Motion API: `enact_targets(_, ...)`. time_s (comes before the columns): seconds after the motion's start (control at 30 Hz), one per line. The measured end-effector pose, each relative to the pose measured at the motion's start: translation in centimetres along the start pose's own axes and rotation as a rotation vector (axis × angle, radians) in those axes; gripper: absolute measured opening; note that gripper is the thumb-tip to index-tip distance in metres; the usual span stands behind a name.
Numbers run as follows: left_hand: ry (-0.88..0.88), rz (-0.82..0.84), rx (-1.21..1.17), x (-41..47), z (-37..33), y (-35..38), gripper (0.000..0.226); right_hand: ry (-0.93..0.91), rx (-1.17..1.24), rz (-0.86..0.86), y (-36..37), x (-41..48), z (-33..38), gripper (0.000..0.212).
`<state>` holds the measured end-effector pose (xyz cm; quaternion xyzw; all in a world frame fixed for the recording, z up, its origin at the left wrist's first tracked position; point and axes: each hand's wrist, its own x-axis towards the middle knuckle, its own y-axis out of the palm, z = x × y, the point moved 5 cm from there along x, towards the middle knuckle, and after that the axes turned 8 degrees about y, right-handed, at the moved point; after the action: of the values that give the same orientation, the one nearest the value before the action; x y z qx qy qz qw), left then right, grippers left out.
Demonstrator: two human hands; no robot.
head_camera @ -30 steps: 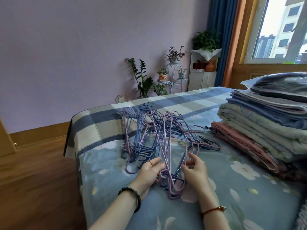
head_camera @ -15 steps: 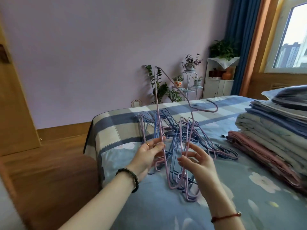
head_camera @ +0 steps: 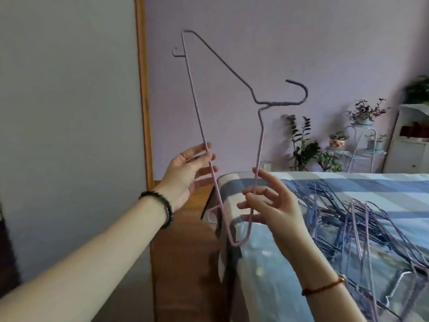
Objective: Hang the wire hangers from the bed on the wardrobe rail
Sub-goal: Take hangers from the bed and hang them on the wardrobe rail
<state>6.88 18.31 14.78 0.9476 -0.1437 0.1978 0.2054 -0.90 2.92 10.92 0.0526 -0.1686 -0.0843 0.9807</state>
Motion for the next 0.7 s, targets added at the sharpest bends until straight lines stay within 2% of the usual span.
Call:
enact_targets(0.23,0.241,-0.274,0.139,-2.4,-11.7,-10.8,0.018,-0.108,-0.001,0.318,14.6,1.5,3.8,0.045)
enact_targets(0.43,0.357,-0.521,0.188,-7.0,-20.1,-19.3,0.016,-0.130,0.031,0.583,26.7,0.8,5.5,0.054)
enact_targets(0.7,0.461,-0.827,0.253,-14.4,-29.1,-28.7,0.013,-0.198,0.070,0.888,40.3,-3.6,6.9,0.036)
